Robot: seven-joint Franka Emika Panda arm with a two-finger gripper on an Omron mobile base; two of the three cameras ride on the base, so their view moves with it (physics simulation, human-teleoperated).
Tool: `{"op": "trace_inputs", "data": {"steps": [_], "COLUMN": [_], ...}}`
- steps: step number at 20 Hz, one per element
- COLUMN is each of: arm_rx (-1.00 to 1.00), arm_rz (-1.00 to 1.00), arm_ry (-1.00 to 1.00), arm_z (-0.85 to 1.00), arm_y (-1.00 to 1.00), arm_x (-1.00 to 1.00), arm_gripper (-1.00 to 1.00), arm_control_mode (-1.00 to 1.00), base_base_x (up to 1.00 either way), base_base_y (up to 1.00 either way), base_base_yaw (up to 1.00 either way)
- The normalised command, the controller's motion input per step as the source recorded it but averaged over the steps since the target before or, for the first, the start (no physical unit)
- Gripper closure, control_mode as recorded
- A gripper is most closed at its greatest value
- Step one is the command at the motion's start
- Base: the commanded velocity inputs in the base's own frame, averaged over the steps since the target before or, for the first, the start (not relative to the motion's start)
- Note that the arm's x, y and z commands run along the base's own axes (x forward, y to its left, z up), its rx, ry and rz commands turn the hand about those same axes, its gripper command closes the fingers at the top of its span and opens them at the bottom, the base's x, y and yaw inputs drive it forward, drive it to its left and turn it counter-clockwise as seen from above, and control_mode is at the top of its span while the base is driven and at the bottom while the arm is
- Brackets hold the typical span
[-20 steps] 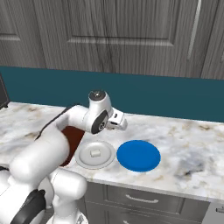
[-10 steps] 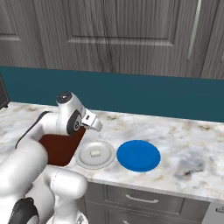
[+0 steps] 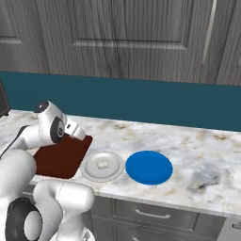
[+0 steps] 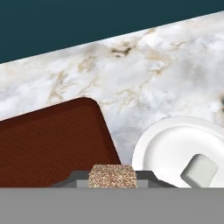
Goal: Move the dessert items from the plate to the tray.
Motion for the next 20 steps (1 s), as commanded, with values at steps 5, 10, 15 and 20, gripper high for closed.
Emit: {"op": "trace_inputs", "data": {"steps": [5, 10, 15, 20], "arm_rx": [-0.02, 0.00, 0.00, 0.00], "arm_rz": [-0.02, 0.00, 0.02, 0.06], "arm_ry": [0.00, 0.04, 0.08, 0.00], "arm_z": [0.00, -0.24, -0.29, -0.38], "arm_y": [0.73, 0.08, 0.07, 0.04], "arm_x": [0.20, 0.03, 0.04, 0.14], "arm_gripper": [1.00, 1.00, 1.00, 1.00], "arm_control_mode": [-1.00, -1.00, -1.00, -1.00], "base_base_x": [0.00, 0.00, 0.00, 0.00], "base_base_y": [0.00, 0.00, 0.00, 0.00], "base_base_yaw": [0.00, 0.00, 0.00, 0.00]}}
